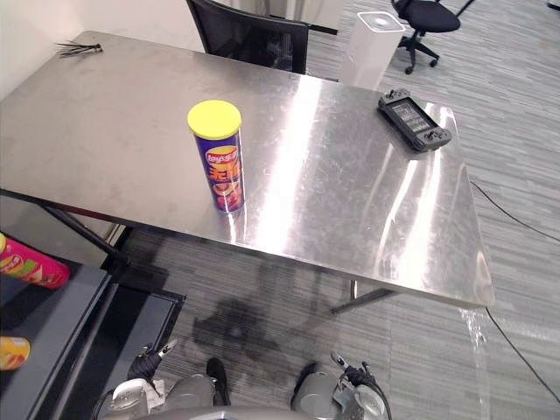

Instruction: Put the gum and the chips on the shelf.

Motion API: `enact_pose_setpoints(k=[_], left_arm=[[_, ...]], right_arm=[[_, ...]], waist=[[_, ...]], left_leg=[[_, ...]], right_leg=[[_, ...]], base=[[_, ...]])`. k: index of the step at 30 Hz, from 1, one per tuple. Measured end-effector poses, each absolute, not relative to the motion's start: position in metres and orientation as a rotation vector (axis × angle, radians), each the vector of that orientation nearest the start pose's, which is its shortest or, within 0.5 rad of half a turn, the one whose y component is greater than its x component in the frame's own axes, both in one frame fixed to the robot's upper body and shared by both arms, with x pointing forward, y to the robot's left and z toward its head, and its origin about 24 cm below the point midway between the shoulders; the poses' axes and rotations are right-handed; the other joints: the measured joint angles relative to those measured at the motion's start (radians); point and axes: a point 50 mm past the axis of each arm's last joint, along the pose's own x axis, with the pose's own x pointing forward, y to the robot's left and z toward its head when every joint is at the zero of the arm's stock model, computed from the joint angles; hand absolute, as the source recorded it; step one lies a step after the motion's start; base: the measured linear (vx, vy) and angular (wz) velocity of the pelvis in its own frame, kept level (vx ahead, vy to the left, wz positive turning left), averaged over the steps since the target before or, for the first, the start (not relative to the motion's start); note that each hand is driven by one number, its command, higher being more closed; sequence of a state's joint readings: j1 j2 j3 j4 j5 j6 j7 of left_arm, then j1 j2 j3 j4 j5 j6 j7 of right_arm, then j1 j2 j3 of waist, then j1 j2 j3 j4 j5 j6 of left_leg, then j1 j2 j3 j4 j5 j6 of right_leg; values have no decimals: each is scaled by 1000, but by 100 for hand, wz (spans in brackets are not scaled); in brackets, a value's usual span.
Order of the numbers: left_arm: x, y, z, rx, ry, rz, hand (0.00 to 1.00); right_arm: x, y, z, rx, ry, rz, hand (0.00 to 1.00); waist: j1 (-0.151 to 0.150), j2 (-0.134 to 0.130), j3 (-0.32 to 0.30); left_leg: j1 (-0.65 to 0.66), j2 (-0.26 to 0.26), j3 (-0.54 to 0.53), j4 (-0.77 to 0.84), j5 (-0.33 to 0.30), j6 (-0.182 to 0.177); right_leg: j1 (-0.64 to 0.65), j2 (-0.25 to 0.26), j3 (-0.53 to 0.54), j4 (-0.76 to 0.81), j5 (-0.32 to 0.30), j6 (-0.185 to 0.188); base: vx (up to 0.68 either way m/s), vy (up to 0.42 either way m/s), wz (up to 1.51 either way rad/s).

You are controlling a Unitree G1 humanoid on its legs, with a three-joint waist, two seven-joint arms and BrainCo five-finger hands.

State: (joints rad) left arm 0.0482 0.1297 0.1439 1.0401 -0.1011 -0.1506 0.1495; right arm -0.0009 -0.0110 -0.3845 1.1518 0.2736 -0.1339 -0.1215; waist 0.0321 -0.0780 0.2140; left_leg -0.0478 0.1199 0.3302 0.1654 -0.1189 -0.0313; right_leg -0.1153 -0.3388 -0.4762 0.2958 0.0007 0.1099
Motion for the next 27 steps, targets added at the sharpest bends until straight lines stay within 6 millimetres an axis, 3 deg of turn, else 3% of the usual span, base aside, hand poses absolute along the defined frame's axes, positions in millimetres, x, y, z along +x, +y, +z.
enact_pose_setpoints(k=[2,5,7,11,17,22,24,26,27], left_arm=[[112,225,-148,31,935,403,0],[110,222,-150,26,954,401,0],[108,223,-151,25,957,405,0],[104,227,-151,22,965,423,0],[100,224,-154,8,988,426,0],[94,224,-156,-22,1008,455,0],[91,220,-158,-44,1016,459,0],[79,223,-159,-54,1038,481,0],[77,224,-159,-53,1043,484,0]], right_arm=[[104,-207,-160,348,982,-640,0],[100,-212,-160,360,983,-670,0],[86,-213,-163,375,1018,-704,0],[80,-217,-164,412,1021,-764,0],[67,-225,-165,489,1015,-888,0],[41,-244,-165,723,923,-1219,0],[24,-262,-162,864,835,-1443,0],[12,-294,-152,1016,630,-1692,0],[9,-304,-148,1036,580,-1739,0]], waist=[[0,19,-19],[-3,39,-25],[1,36,-34],[-1,19,-55],[-2,34,-65],[-11,45,-73],[-22,56,-86],[-38,66,-104],[-47,68,-110]], left_leg=[[-1,23,-9,-42,33,-41],[3,53,-10,-78,65,-66],[28,83,-12,-116,83,-90],[45,95,0,-158,103,-105],[88,81,47,-183,103,-108],[110,72,77,-182,91,-107],[112,71,86,-181,74,-105],[121,64,100,-179,61,-101],[121,62,101,-178,59,-100]], right_leg=[[42,58,-35,-132,-31,-10],[59,115,-53,-195,-26,-12],[102,168,-66,-265,-16,-22],[118,203,-61,-328,6,-28],[141,205,-24,-380,38,-25],[156,206,-2,-400,49,-25],[155,208,2,-400,49,-25],[153,203,21,-400,51,-22],[153,202,22,-400,51,-22]], base=[[42,-272,-10],[8,-194,-5],[24,-162,3],[41,-64,-10],[74,37,-18],[34,18,-14],[28,33,-7],[18,57,-21],[17,46,-11]])
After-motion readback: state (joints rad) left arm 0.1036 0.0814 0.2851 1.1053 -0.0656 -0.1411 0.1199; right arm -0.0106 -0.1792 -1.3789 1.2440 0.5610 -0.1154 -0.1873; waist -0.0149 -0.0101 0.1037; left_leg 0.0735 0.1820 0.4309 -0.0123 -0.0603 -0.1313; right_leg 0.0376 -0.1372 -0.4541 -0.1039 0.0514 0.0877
